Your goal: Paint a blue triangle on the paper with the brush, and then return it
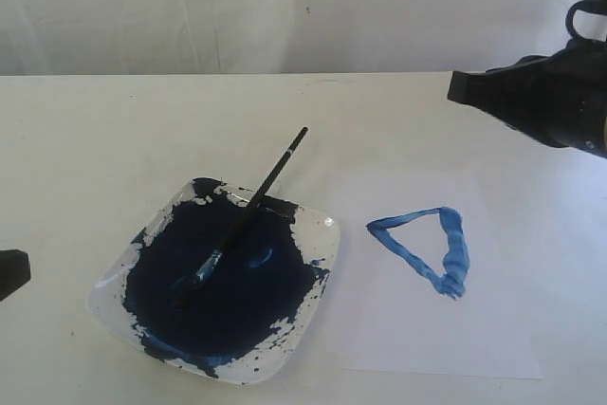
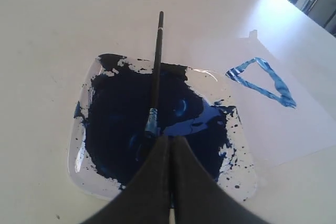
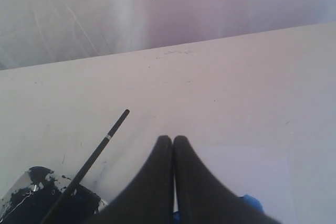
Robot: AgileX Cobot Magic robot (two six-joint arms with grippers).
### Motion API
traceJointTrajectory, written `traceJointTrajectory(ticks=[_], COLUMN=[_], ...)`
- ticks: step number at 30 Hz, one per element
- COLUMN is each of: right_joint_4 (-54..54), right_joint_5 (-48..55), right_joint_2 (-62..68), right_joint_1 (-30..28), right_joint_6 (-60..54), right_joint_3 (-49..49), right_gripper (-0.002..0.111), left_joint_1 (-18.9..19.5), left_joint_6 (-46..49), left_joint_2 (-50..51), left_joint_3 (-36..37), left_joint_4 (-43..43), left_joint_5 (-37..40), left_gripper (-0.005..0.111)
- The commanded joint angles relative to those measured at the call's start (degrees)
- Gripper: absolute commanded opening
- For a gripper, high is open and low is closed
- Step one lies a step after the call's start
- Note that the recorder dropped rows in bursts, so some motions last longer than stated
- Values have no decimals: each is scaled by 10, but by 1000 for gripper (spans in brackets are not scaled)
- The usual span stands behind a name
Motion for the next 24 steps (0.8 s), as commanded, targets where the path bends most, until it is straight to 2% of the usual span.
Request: traceJointTrajectory(ticks=[1,5,15,18,21,24], right_joint_4=[2,2,2,2,2,2], right_joint_5=[10,10,16,-3,-8,-5], right_joint_2=[-18,-50,-229,-282,-354,-410], right_joint_1=[1,1,-1,-22,-70,-81], right_joint_6=[-7,-7,-7,-7,-7,-7], right_joint_3=[2,2,2,2,2,2], right_gripper=[0,0,0,0,0,0], left_joint_1=[-4,-4,-4,-4,-4,-4], left_joint_6=[58,124,129,129,129,129], left_joint_2=[-4,-4,-4,-4,-4,-4], left_joint_3=[4,6,6,6,6,6], left_joint_4=[55,81,81,81,81,81], left_joint_5=[6,12,12,12,12,12], left_gripper=[0,0,0,0,0,0])
